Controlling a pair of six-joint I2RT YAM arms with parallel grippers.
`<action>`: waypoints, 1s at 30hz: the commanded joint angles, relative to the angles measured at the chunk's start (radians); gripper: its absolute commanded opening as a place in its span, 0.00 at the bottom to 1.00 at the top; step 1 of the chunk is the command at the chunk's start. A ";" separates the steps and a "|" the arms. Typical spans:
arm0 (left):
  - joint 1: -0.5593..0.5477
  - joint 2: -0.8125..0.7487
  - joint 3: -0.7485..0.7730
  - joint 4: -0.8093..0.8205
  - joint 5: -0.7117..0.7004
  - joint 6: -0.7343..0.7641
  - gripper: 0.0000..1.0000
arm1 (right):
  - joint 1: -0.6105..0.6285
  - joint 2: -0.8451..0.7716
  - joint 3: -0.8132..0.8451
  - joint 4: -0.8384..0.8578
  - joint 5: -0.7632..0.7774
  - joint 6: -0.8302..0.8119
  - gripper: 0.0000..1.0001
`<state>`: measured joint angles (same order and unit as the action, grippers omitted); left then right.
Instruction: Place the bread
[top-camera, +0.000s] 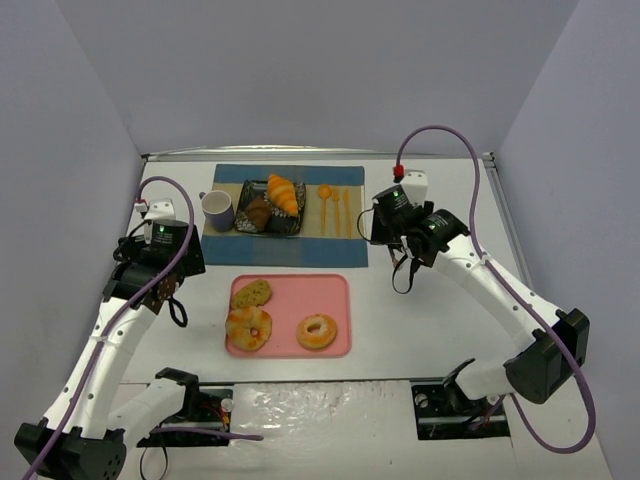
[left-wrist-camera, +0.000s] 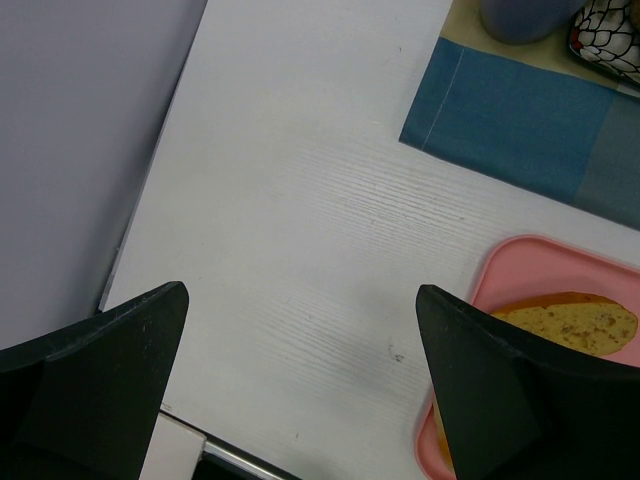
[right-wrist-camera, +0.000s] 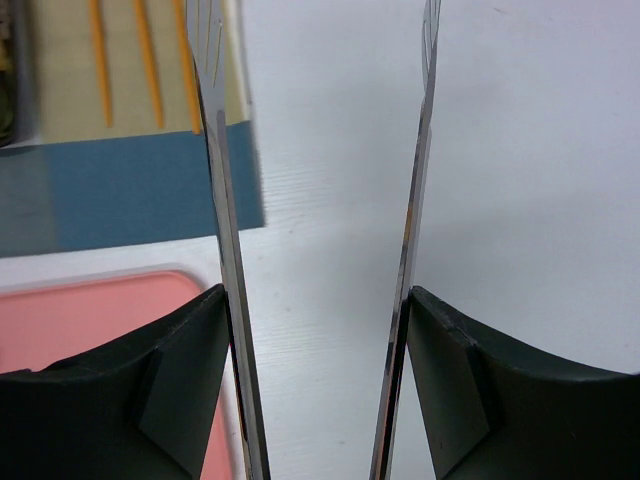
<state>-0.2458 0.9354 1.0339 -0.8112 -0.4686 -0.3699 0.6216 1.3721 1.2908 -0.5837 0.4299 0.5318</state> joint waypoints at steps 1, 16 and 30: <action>0.000 0.009 0.068 0.019 -0.013 0.020 0.97 | -0.053 -0.013 -0.072 0.028 0.065 0.058 0.64; -0.001 0.013 0.078 0.020 -0.023 0.039 0.97 | -0.173 0.103 -0.332 0.391 0.089 0.066 0.66; -0.006 0.003 0.087 0.009 -0.038 0.043 0.97 | -0.241 0.366 -0.284 0.456 -0.134 0.024 0.73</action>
<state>-0.2474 0.9436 1.0565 -0.8120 -0.4767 -0.3408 0.3950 1.7162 0.9570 -0.1614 0.3438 0.5671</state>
